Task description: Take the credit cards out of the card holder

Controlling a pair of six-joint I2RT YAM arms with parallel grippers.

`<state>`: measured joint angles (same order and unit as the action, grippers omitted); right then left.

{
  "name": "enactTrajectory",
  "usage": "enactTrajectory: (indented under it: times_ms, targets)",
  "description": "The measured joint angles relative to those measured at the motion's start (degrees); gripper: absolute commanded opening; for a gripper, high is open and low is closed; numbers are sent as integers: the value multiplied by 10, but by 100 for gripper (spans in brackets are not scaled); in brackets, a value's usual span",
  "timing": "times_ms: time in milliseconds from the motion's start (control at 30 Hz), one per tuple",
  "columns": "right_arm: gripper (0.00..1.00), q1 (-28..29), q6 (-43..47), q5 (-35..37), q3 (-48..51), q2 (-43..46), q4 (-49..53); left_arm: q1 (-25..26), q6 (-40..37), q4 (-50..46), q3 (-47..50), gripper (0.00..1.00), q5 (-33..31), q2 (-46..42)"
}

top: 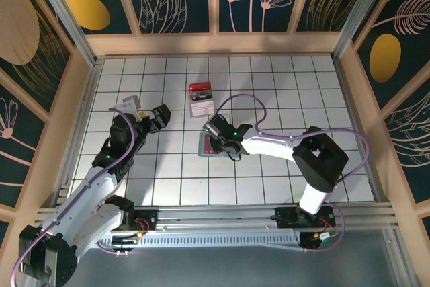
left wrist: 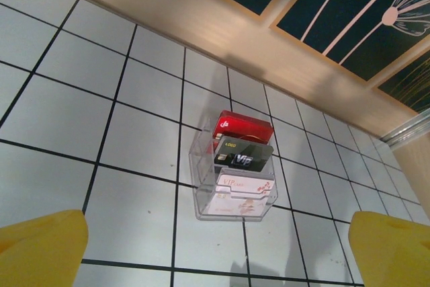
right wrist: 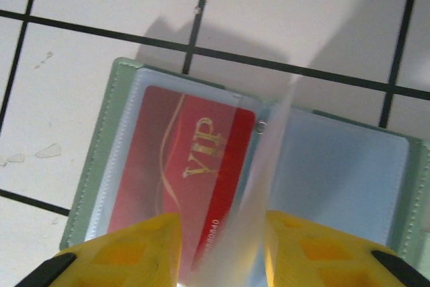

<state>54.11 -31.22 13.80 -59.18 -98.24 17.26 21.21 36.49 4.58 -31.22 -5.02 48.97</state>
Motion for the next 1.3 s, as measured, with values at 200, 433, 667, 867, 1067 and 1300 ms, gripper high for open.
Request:
enactTrajectory:
  times_ms: [200, 433, 667, 867, 1067, 1300]
  targets:
    - [37, -16, -11, 2, 35, 21, 1, 76, -27, -30, -39, 99, -61, 34]
    - [36, -35, -21, -2, 71, 29, -4, 160, -35, -45, -62, 99, -122, 107]
    - [33, -62, -21, -19, 99, 30, -29, 207, -35, -47, -63, 99, -144, 168]
    - [32, -78, -4, -32, 100, 28, -47, 214, -30, -35, -65, 99, -146, 195]
    - [33, -89, 20, -38, 100, 26, -53, 228, -13, -23, -69, 98, -156, 206]
    - [34, -93, 28, -38, 99, 38, -42, 270, -1, -34, -78, 94, -204, 238]
